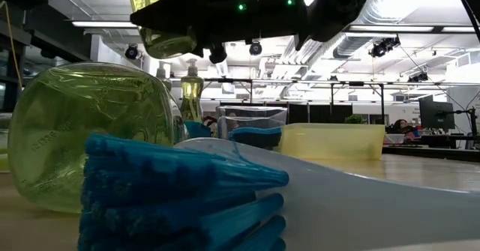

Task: Pick & Place Kitchen Sink Supplies
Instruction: Put the dishwashing liquid into the blue bin

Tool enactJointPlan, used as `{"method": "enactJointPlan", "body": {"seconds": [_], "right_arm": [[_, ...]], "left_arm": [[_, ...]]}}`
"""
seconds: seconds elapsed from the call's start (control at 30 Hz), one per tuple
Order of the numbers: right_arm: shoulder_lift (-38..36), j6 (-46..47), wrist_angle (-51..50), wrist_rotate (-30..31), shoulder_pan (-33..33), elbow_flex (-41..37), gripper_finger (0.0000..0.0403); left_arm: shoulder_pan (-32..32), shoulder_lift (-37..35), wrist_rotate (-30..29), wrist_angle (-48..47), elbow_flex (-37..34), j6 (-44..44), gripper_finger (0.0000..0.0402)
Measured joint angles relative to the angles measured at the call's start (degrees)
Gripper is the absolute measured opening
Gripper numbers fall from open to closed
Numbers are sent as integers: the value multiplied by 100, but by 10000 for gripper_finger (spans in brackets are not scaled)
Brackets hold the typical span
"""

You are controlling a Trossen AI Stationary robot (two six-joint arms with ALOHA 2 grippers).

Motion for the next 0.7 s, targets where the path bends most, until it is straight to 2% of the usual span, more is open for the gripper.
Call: {"method": "enactJointPlan", "body": {"seconds": [0.2,0.7], "right_arm": [[0,16,-24,-4,2,0,253],[0,31,-48,-13,0,0,253]], "left_arm": [[0,0,-42,-65,2,-11,256],[-2,-4,-61,-82,2,10,255]]}}
